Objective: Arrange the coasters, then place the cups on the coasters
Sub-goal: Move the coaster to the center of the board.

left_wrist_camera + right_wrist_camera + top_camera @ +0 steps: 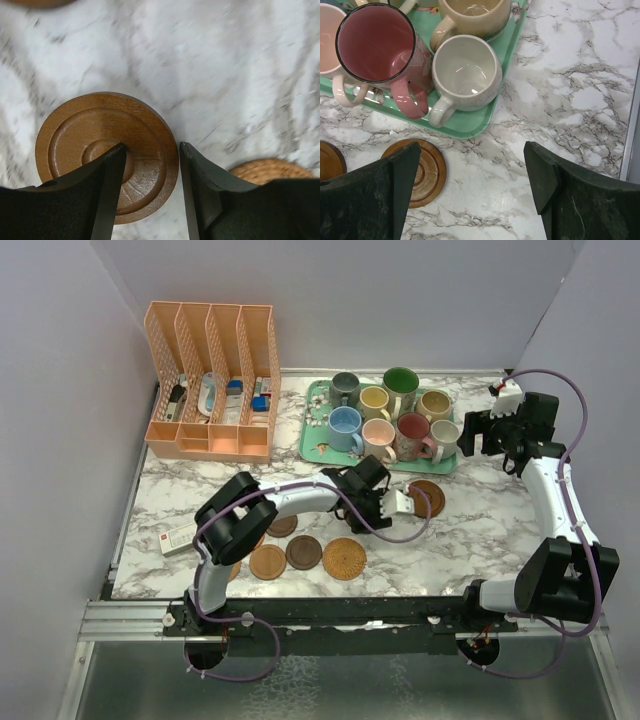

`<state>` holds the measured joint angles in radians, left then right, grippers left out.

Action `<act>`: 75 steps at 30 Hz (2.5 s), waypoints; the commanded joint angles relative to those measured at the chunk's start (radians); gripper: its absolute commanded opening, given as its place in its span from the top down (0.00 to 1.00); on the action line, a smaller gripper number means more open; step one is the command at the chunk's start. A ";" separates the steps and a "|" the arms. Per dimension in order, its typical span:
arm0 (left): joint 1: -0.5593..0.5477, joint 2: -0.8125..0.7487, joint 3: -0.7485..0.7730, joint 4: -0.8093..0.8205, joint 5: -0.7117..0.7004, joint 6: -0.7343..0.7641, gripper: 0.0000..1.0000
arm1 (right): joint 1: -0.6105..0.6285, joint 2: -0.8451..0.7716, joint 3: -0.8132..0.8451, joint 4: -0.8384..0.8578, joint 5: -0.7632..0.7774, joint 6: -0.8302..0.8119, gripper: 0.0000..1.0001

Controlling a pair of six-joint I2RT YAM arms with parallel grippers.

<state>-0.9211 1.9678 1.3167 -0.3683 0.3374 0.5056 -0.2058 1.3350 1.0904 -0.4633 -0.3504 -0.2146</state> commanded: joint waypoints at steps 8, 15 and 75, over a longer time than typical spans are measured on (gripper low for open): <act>-0.178 0.157 0.119 -0.119 0.249 -0.046 0.52 | -0.003 0.006 -0.011 0.014 0.015 -0.014 0.15; -0.239 0.273 0.299 -0.121 0.288 -0.069 0.52 | -0.002 0.003 -0.010 0.013 0.019 -0.016 0.15; -0.191 0.398 0.683 -0.135 0.129 -0.134 0.47 | -0.003 0.009 -0.009 0.006 -0.005 -0.020 0.16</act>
<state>-1.1275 2.3882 1.9480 -0.4324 0.5095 0.3847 -0.2062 1.3350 1.0904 -0.4633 -0.3492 -0.2165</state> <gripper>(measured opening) 0.502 0.843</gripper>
